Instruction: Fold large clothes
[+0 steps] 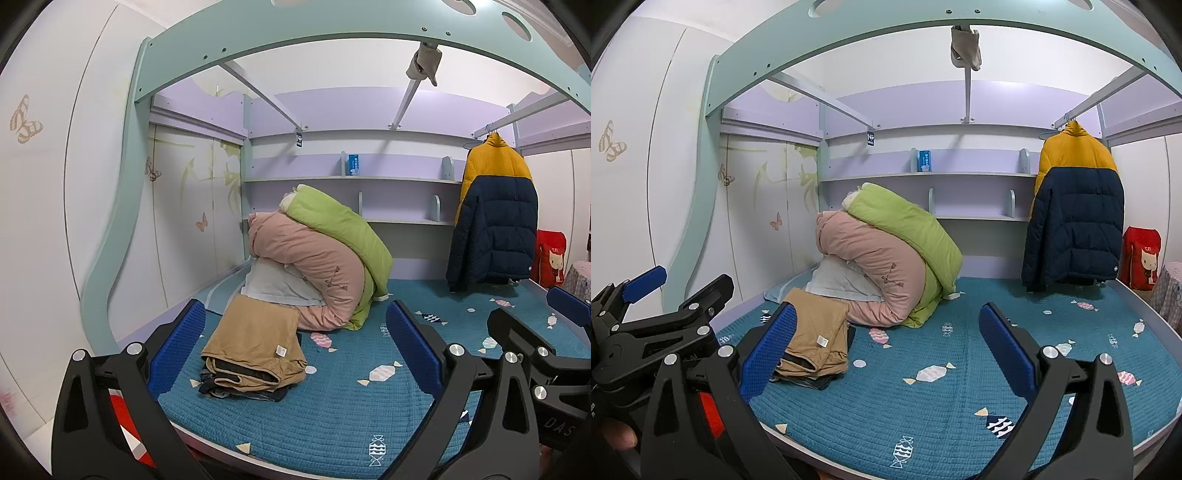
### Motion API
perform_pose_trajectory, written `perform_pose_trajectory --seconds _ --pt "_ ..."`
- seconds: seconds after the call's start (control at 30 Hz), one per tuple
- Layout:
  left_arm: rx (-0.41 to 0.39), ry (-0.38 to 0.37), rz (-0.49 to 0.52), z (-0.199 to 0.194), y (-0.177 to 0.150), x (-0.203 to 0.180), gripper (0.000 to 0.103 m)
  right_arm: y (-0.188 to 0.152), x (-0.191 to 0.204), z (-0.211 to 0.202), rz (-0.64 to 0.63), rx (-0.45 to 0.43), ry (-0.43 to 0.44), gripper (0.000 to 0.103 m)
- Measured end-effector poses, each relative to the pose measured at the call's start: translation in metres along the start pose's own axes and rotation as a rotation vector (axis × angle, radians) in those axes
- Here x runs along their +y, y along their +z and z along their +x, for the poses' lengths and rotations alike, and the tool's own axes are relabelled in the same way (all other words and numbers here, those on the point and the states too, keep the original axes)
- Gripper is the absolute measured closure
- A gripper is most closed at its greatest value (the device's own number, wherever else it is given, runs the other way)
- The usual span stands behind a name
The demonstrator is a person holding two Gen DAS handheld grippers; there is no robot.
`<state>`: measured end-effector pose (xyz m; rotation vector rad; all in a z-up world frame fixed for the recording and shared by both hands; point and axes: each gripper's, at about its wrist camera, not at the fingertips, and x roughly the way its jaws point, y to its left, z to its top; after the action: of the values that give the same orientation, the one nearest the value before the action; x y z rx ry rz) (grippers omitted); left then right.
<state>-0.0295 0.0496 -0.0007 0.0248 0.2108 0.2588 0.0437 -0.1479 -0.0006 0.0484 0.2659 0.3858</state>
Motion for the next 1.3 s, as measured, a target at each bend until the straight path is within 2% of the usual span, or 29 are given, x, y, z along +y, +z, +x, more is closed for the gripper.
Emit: perform_pose_trajectory --seconds 1.3 --pt "-0.012 0.011 0.017 0.0003 0.0014 -0.0093 0.005 -0.0012 0.0093 -0.0029 0.006 0.005 -0.038 0.007"
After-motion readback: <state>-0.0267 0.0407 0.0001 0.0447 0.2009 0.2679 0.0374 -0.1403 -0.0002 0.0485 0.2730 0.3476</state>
